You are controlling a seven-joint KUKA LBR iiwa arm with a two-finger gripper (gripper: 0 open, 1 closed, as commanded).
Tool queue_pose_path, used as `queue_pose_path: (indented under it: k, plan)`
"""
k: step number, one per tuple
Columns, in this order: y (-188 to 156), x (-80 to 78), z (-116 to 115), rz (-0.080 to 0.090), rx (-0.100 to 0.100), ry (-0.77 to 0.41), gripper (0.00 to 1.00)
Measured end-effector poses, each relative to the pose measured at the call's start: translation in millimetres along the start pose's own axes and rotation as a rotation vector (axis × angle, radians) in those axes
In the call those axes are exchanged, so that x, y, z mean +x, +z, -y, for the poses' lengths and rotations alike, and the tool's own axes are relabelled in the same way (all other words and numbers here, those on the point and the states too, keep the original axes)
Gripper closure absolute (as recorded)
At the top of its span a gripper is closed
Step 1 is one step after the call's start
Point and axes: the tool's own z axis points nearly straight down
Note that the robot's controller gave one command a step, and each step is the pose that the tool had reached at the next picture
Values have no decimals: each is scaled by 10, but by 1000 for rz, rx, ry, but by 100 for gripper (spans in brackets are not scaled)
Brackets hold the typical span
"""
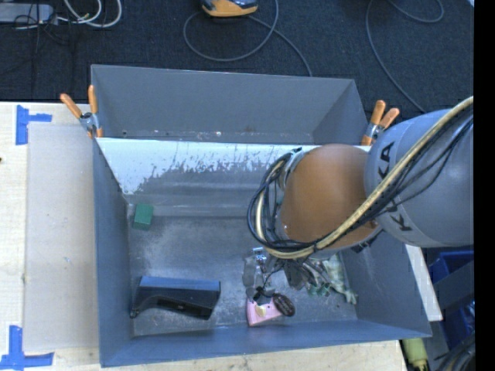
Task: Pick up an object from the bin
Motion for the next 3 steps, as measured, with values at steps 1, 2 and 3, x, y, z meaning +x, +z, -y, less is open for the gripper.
queue_pose_path:
  k: [1, 2, 3]
  plan:
    - [0, 0, 1, 0, 0, 0, 100]
    - [59, -22, 25, 7, -1, -14, 100]
    - [-198, 11, -16, -2, 0, -26, 0]
